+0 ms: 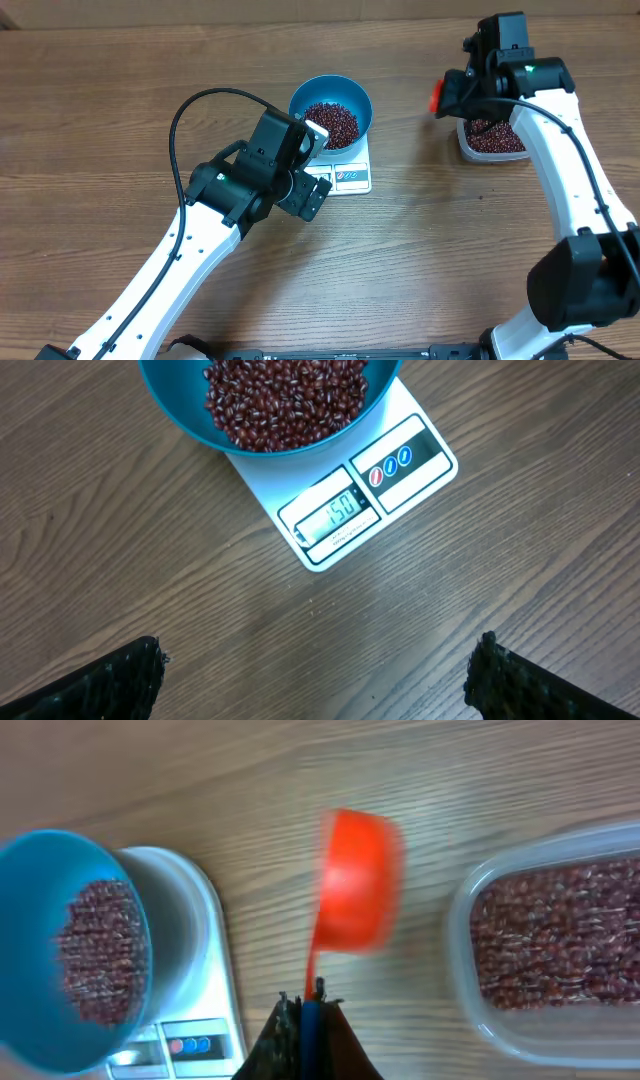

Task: Scoop item into bowl and weigh 150g on scale
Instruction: 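Move the scoop down beside the container and set it on the table, then open the right gripper, release the scoop, and retract the right arm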

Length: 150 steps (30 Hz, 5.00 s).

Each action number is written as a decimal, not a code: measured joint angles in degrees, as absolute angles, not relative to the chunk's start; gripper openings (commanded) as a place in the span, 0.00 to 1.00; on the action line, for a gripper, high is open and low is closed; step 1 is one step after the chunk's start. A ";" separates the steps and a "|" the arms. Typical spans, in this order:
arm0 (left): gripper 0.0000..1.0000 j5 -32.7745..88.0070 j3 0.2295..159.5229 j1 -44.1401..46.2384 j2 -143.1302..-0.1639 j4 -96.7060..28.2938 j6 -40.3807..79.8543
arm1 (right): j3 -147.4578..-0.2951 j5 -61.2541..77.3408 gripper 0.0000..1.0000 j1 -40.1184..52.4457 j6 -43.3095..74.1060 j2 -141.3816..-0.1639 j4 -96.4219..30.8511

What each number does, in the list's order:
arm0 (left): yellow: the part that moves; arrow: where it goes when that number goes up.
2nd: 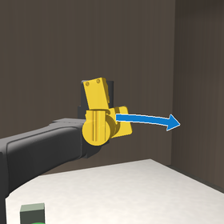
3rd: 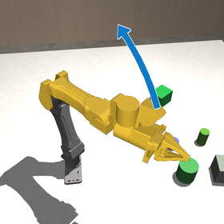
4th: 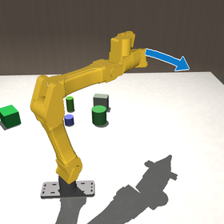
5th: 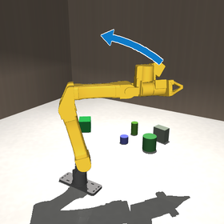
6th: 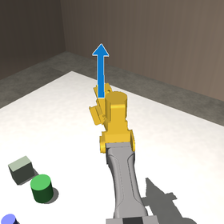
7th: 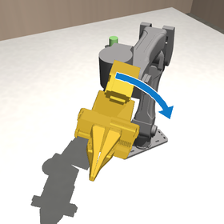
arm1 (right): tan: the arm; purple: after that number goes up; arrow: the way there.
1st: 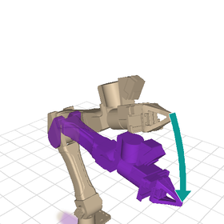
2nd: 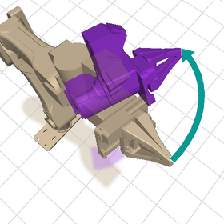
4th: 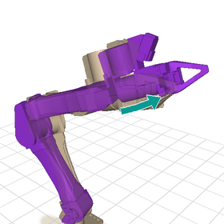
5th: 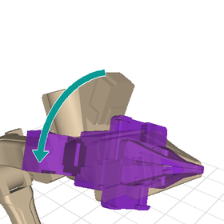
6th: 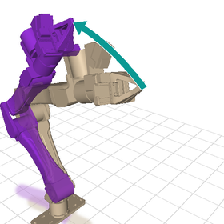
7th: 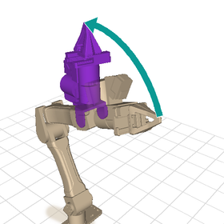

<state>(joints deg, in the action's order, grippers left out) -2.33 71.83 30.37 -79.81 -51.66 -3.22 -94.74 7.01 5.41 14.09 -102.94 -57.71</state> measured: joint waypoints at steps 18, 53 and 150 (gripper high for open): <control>1.00 -2.31 71.81 30.37 -79.81 -51.68 -3.20 | -85.27 13.47 0.03 5.67 28.12 -102.80 -49.87; 1.00 -2.31 71.81 30.37 -79.81 -51.68 -3.22 | -77.43 0.56 0.76 5.61 37.85 -102.72 -64.29; 1.00 -2.31 71.72 30.37 -79.81 -51.68 -3.20 | -1.06 14.13 1.00 5.63 4.45 -0.62 -3.70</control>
